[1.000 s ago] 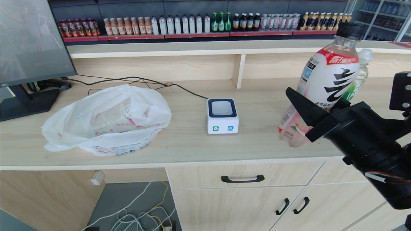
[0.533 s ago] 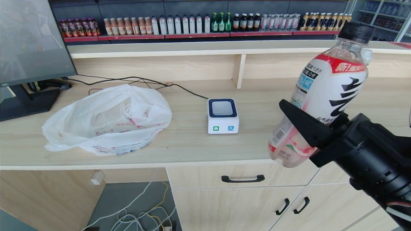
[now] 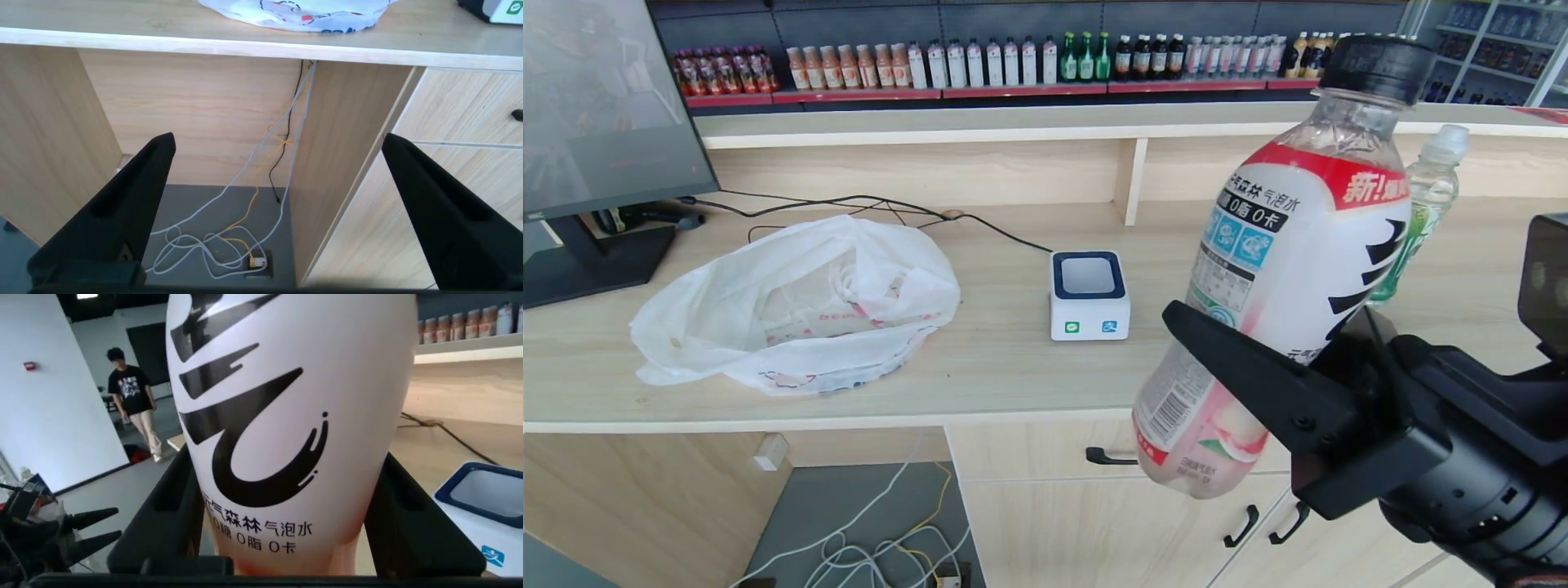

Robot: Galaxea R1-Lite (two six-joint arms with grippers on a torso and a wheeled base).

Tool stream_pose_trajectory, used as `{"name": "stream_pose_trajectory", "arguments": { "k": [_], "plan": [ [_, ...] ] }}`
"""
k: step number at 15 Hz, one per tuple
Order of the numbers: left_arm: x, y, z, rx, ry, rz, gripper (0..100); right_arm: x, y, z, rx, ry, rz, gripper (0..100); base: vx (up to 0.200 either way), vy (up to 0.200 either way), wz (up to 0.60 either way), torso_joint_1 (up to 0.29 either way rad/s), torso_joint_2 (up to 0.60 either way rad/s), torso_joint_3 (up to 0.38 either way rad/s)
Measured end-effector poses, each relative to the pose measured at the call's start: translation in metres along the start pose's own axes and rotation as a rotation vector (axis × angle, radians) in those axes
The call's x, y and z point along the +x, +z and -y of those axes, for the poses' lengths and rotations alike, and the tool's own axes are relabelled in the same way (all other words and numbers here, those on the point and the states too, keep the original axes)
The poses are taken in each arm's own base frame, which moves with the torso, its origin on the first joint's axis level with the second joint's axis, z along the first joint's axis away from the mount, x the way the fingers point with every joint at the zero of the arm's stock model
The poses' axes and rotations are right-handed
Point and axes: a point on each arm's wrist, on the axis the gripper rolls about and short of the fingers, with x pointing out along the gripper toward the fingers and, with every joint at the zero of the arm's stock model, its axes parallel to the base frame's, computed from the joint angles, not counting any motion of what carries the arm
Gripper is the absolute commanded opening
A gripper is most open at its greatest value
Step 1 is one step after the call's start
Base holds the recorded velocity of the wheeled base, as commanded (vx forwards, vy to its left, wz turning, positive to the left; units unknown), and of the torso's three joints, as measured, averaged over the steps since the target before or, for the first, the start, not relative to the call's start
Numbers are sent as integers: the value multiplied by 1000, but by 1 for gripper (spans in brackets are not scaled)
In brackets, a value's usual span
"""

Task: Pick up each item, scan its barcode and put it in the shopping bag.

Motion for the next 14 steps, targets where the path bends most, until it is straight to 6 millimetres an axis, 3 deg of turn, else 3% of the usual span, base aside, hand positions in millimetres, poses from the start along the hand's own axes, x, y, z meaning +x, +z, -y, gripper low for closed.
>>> {"name": "stream_pose_trajectory", "arguments": {
  "k": [10,14],
  "plan": [
    [0,0,0,0,0,0,100,45,10,0,213,178,75,0,0,0,0,0,0,0],
    [0,0,0,0,0,0,100,48,19,-1,275,191,103,0,0,0,0,0,0,0]
  ]
}}
